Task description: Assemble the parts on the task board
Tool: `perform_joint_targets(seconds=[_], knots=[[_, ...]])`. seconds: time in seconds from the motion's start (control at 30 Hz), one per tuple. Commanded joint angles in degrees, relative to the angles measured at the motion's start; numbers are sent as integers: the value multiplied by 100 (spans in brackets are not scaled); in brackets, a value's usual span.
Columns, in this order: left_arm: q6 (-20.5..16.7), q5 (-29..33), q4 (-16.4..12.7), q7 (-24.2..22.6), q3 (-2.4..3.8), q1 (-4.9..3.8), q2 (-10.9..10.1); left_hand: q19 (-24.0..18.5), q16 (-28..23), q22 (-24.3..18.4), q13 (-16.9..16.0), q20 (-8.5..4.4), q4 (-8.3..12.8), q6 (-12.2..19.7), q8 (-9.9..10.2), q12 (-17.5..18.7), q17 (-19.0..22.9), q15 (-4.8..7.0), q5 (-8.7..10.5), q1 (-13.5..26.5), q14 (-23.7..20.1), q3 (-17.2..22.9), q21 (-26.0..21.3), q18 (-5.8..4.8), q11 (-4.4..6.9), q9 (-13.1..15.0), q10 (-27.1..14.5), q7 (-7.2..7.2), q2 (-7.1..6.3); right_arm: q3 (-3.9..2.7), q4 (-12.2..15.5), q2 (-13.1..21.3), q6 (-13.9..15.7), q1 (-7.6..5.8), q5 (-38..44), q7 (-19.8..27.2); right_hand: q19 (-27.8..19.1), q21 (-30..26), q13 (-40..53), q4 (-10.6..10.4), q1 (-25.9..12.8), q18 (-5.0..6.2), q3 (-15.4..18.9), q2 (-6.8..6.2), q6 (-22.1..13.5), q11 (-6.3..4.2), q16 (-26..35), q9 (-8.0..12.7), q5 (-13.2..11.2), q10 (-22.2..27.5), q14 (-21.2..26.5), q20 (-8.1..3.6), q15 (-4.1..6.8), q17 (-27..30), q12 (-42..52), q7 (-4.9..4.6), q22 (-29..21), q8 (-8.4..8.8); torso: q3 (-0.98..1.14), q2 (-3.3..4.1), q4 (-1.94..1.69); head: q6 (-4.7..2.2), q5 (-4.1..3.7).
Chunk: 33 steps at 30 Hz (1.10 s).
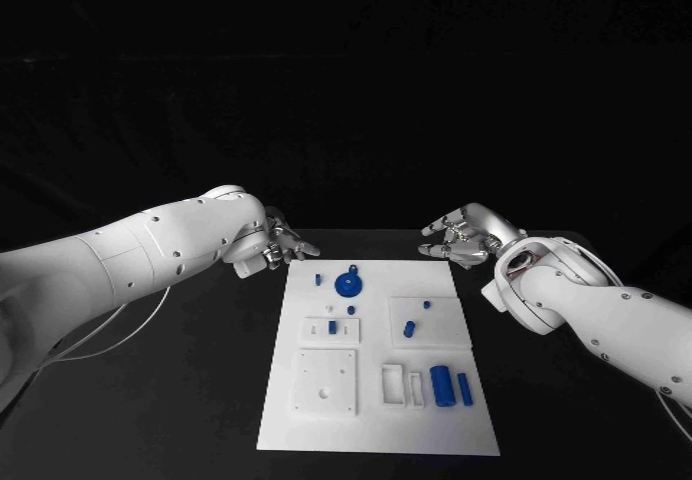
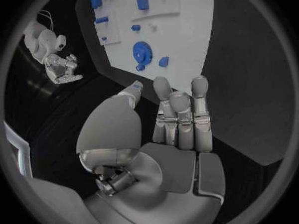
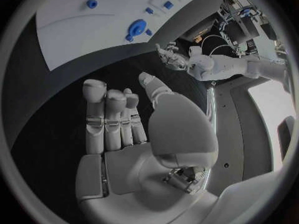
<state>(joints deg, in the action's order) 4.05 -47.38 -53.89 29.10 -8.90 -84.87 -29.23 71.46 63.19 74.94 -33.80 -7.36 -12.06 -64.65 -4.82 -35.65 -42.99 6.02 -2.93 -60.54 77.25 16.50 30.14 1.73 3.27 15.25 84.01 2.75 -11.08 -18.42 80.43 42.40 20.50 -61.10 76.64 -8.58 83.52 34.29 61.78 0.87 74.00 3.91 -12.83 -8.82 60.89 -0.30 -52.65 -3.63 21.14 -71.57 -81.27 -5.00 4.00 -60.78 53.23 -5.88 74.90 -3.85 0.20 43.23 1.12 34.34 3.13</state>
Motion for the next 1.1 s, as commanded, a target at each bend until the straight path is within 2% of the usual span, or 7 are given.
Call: perform_joint_targets(seconds=[0.03,0.07,0.13,0.27,0.6,0.93,1.1], knots=[[494,-77,166,-102,3,17,94,-1,0,100,-9,22,4,54,-4,13,17,-5,17,30,-64,-88,-25,30,-58,-11,75,-2,5,-2,31,6,-24,2,20,28,17,-33,-6,-27,-68,97,-9,2,-44,6,21,8,20,24,32,9,-9,5,-11,-16,417,32,-14,43,25,-25,6],[553,-79,240,-118,2,31,130,-6,6,101,-20,24,-2,61,-18,9,23,-7,16,9,-73,-169,-28,30,-59,-20,68,-1,33,-2,38,7,-22,2,21,26,22,-23,-7,-41,-72,97,-14,-5,-52,7,19,8,26,21,30,9,-10,5,-9,-19,420,32,-14,52,29,-28,7],[638,-82,353,-142,1,49,189,-10,5,100,-24,26,1,76,-20,11,33,-9,16,5,-84,-234,-33,30,-62,-27,59,2,-7,-3,49,6,-19,1,23,23,22,-23,-7,-41,-72,97,-14,-5,-52,7,19,8,26,21,30,9,-10,5,-9,-19,420,32,-14,68,45,-47,24],[740,-85,517,-172,0,77,280,-18,25,103,-40,29,-73,86,-42,5,39,-12,16,-21,-101,-336,-35,31,-64,-43,44,1,-1,-5,63,2,-19,1,26,21,22,-23,-7,-41,-72,97,-14,-5,-52,7,19,8,26,21,30,9,-10,5,-9,-19,420,32,-18,87,62,-59,29],[952,-74,827,-187,-1,174,479,-20,55,105,-54,32,-84,25,-104,-11,36,-11,12,-1,-107,-312,-29,30,-57,-19,36,-19,93,-20,80,-24,-19,-1,44,21,23,-25,-7,-44,-60,98,-12,-13,-56,6,15,8,98,20,28,9,-10,3,-6,-19,420,32,-33,119,90,-77,40],[1044,-26,908,-204,-2,219,543,-27,79,105,-60,30,-127,24,-128,-22,39,-9,14,51,-116,-297,-23,26,-56,1,33,-27,101,-28,84,-36,-18,-1,56,16,24,-13,-9,-44,-60,97,-18,-16,-55,5,14,8,124,21,28,8,-9,3,-8,-19,423,31,-28,114,74,-75,26],[1087,-22,934,-196,-3,223,558,-32,96,107,-61,31,-76,-8,-151,-26,45,-9,12,35,-122,-283,-13,24,-54,16,33,-35,206,-29,85,-41,-18,-1,61,15,24,-13,-9,-44,-60,97,-18,-16,-55,5,14,8,124,21,28,8,-9,3,-8,-19,423,31,-31,119,70,-76,17]])
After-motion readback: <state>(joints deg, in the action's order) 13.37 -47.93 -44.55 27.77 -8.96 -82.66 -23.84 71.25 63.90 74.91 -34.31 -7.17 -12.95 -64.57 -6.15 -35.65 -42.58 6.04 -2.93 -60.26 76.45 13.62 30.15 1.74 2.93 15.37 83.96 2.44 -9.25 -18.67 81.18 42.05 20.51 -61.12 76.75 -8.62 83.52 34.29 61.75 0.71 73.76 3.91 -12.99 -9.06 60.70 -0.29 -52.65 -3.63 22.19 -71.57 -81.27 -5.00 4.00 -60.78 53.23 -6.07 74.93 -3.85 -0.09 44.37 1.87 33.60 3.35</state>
